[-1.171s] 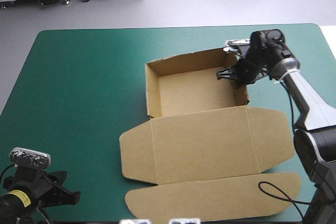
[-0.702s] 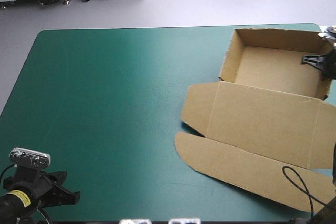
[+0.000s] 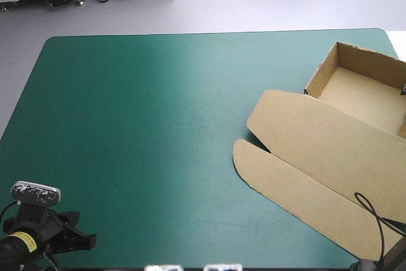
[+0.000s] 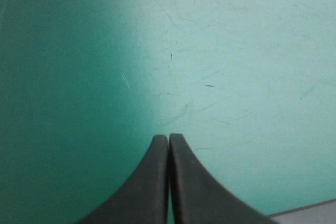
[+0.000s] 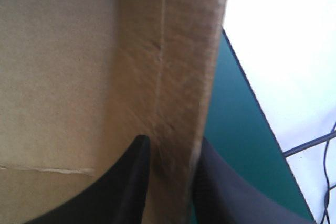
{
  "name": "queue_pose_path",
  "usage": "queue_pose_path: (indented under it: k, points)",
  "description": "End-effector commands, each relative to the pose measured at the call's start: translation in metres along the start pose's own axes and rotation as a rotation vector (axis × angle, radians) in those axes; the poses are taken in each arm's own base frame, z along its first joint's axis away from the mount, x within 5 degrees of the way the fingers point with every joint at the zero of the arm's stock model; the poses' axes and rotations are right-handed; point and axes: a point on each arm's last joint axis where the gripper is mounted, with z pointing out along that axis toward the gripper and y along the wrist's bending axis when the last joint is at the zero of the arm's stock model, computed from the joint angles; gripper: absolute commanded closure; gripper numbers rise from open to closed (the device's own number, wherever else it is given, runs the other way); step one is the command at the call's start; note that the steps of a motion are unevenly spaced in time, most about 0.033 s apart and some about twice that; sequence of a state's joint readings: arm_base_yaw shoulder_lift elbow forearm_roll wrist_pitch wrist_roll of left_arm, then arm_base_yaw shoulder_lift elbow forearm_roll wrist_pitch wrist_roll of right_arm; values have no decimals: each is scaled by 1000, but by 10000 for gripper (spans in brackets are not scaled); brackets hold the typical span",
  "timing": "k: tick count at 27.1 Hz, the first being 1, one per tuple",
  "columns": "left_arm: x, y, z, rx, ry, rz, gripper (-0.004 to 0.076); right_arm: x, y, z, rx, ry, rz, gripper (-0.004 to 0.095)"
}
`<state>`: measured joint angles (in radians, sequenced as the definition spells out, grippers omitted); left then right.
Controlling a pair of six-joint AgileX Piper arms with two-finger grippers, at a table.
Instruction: Fold the box
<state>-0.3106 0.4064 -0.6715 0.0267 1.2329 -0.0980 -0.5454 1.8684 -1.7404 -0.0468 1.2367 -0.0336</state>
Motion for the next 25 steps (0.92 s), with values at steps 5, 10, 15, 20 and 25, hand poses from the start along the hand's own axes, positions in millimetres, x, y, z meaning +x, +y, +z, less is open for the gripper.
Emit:
queue_pose_path:
  k: [5, 10, 15, 20, 25]
  points:
    - [-8, -1, -5, 13, -51, -8, 733, 3, -4, -38, 18, -88, 26, 553]
    - [-8, -1, -5, 8, -52, -6, 733, 9, -4, -62, 19, -143, 29, 553]
    - [-9, 3, -5, -37, -56, 23, 733, 19, -4, -91, 6, -214, 37, 554]
    - [-11, 9, -6, -103, -83, 49, 733, 32, 2, -123, -69, -295, 17, 639]
    - [-18, 10, -7, -122, -166, 75, 733, 46, 19, -148, -246, -356, 5, 916]
